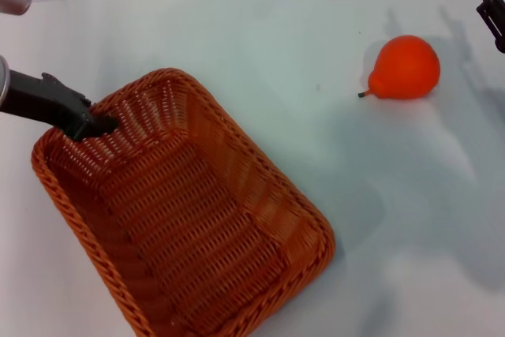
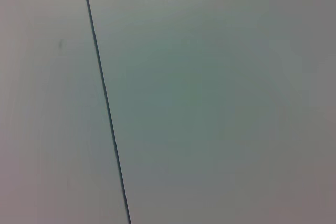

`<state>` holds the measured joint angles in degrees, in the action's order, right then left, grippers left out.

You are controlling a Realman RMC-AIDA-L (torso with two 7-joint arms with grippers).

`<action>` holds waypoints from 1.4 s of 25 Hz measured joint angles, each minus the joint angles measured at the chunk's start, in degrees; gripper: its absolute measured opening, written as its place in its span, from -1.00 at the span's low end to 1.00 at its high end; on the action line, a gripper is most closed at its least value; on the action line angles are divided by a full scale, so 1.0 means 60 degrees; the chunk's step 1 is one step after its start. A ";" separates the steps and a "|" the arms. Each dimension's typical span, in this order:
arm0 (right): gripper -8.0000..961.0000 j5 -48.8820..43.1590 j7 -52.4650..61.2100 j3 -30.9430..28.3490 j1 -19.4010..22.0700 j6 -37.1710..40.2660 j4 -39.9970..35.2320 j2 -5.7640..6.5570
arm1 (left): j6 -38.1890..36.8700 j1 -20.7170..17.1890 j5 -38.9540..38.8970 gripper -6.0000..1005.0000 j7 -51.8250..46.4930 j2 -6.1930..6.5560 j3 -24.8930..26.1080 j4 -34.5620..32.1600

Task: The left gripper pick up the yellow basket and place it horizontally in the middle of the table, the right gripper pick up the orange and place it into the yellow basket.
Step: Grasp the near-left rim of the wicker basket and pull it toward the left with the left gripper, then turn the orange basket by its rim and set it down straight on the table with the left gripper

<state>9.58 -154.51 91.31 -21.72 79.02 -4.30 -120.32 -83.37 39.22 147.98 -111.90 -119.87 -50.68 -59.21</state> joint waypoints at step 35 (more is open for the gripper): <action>0.91 0.0000 0.0029 0.0005 -0.0016 0.0006 0.0000 0.0000 | -0.0671 0.0401 0.0527 -0.66 -0.4209 -0.0078 0.1440 -0.0782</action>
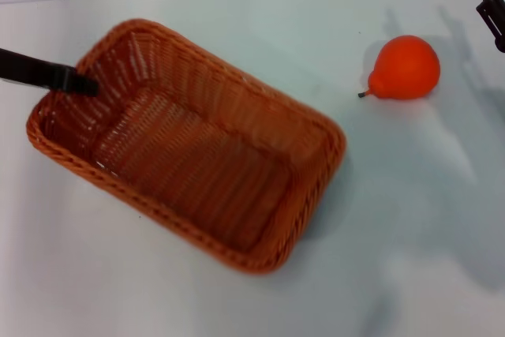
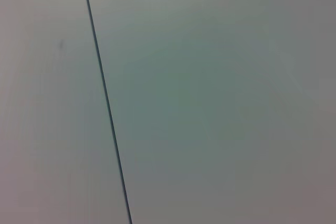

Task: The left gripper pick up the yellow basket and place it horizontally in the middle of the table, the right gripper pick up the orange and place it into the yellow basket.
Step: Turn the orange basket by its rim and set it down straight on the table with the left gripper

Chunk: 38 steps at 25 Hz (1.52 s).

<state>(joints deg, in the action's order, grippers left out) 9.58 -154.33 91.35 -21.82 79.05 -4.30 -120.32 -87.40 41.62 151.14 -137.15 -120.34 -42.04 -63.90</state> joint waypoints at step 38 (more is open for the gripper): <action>0.89 -0.0001 0.0220 0.0014 -0.0176 -0.0125 0.0025 0.0014 | 0.1651 -0.2478 -0.3559 -0.67 -0.0241 -0.0589 0.2498 0.1262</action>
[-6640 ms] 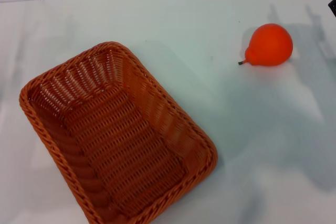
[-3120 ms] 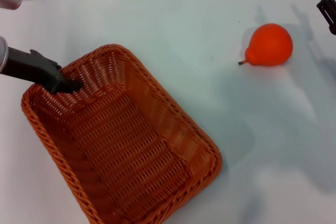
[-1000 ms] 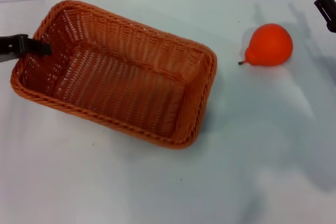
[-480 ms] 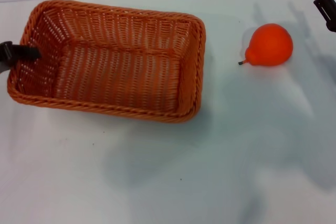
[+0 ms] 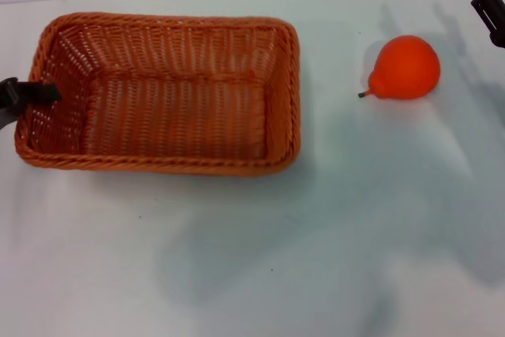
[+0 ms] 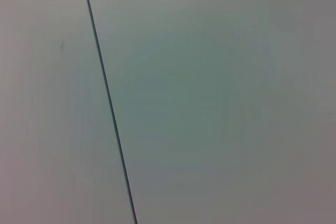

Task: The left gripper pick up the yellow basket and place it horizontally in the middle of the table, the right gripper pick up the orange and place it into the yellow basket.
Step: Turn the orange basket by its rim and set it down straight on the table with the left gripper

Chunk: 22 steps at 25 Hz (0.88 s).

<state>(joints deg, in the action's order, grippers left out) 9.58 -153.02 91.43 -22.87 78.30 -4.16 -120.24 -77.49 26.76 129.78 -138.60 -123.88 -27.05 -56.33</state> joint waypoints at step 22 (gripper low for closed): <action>0.88 0.0000 0.0000 0.0026 0.0004 -0.0014 0.0009 -0.0015 | 0.0499 -0.0360 -0.0441 -0.67 0.0079 -0.0006 -0.0152 0.0233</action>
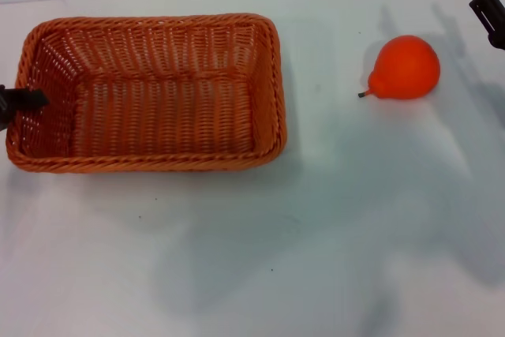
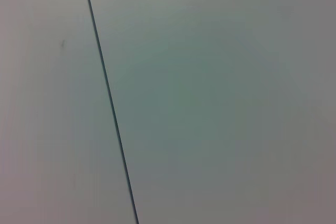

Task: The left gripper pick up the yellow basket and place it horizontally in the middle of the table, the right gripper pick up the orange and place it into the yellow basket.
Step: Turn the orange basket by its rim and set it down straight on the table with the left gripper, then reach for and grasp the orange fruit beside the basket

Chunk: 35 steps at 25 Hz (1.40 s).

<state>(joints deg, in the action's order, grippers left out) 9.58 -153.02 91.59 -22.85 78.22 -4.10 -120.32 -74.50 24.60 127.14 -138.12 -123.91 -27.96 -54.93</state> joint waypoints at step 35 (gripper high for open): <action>0.87 0.0000 0.0000 0.0129 -0.0090 -0.0103 -0.0020 0.0030 | 0.1647 -0.0221 -0.1169 0.18 0.1146 0.0007 -0.0374 -0.0646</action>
<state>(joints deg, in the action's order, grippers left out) 9.58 -153.02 92.36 -23.39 77.60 -4.23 -120.14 -64.62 23.27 120.12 -131.25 -123.87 -30.20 -58.81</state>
